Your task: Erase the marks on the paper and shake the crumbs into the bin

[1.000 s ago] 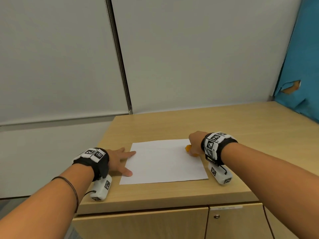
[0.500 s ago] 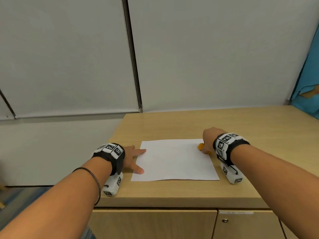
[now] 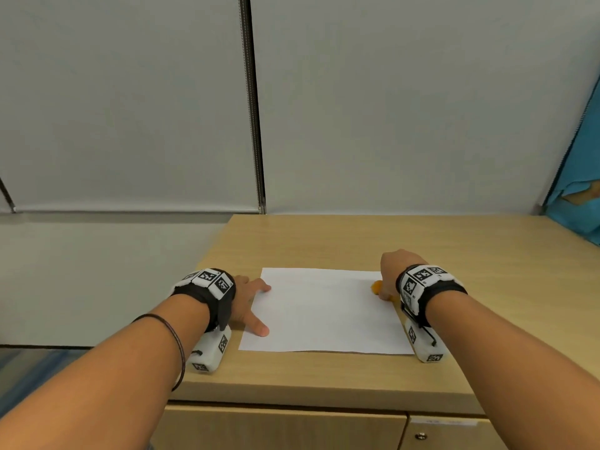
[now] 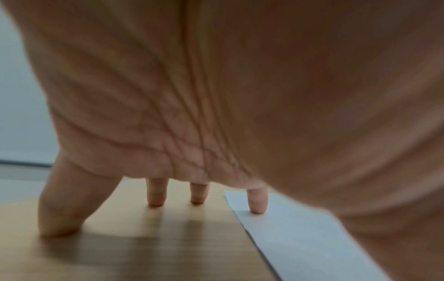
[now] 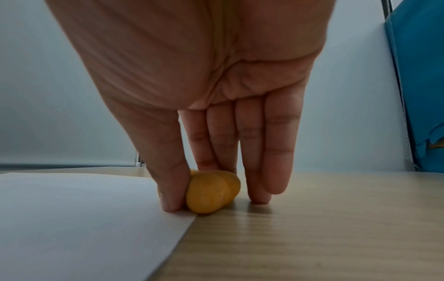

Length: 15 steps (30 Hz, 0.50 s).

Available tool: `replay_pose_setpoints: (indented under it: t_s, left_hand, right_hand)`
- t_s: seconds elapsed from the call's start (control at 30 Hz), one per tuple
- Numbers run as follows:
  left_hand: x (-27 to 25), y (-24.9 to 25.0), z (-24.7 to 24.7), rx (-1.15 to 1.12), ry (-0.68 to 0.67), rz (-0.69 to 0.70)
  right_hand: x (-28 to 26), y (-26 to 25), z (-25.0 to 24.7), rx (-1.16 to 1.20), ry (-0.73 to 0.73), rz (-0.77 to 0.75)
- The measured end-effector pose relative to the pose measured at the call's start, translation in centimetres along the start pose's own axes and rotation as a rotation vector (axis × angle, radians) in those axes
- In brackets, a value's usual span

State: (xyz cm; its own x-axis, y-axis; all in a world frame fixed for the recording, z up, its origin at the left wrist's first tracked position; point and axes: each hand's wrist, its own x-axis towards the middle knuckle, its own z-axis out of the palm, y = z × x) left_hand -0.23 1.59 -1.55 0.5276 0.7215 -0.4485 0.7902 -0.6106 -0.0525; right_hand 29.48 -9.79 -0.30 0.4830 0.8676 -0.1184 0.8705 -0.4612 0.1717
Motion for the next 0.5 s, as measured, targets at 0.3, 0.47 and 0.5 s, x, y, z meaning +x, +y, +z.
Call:
replay_pose_setpoints:
  t_s: [0.3,0.47,0.5]
  left_hand:
    - [0.2,-0.1,-0.5,-0.021,-0.002,-0.027]
    - [0.3,-0.1,-1.2,-0.002,-0.069,-0.027]
    - [0.4,-0.3,-1.5,0.004,-0.070,-0.018]
  right_hand:
    - [0.0,0.5,0.8,0.037,-0.022,0.013]
    - [-0.3,0.9,-0.3,0.064,-0.113,-0.031]
    - [-0.4,1.1,-0.4,0.055,-0.134,-0.053]
